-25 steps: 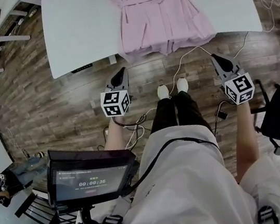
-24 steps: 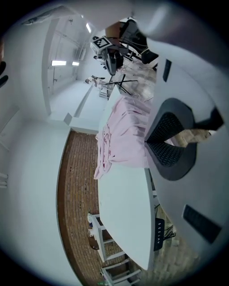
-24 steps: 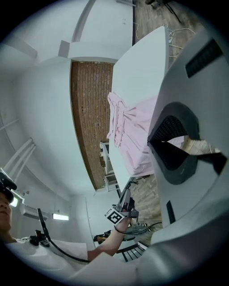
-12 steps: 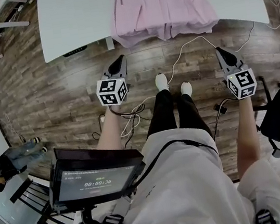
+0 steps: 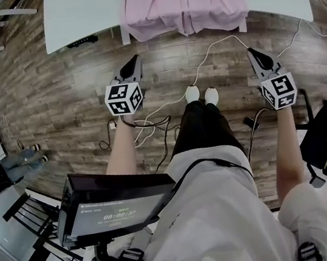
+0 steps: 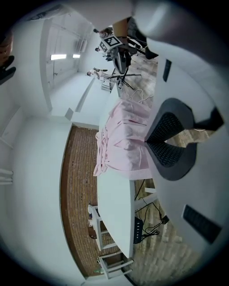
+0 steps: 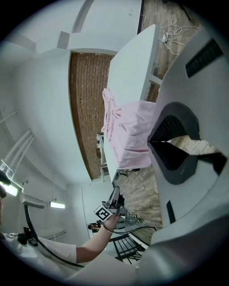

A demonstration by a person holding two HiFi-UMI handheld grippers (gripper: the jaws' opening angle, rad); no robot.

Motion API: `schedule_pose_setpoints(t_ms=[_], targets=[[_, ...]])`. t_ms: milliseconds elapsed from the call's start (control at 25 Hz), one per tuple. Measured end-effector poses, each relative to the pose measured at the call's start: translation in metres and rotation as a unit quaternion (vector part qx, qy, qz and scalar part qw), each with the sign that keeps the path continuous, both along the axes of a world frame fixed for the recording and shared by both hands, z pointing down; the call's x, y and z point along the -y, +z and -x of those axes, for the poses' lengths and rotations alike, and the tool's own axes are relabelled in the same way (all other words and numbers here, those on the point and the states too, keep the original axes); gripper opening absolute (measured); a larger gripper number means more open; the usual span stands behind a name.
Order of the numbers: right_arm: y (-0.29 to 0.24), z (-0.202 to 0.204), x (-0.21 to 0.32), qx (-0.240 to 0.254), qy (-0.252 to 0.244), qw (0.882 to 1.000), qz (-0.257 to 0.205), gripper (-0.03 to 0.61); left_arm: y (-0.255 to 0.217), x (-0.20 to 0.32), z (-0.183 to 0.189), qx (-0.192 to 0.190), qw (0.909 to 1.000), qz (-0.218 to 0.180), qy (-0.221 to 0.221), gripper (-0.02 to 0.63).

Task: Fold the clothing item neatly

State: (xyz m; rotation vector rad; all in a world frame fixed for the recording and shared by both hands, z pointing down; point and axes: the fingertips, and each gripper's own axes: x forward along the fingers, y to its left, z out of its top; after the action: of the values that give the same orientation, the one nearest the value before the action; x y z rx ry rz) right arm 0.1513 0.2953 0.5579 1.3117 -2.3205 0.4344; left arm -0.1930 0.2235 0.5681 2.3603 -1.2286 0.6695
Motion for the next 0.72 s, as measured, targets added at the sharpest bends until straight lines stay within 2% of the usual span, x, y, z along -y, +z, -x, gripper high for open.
schedule_pose_setpoints(t_ms=[360, 720], targets=[[0.021, -0.013, 0.006, -0.013, 0.015, 1.000, -0.007, 0.005, 0.029, 0.003, 0.004, 0.006, 0.9999, 0.002, 0.016, 0.003], [0.076, -0.028, 0.037, -0.031, 0.025, 0.999, -0.023, 0.005, 0.114, 0.039, 0.033, 0.053, 0.9977, 0.017, 0.040, 0.005]])
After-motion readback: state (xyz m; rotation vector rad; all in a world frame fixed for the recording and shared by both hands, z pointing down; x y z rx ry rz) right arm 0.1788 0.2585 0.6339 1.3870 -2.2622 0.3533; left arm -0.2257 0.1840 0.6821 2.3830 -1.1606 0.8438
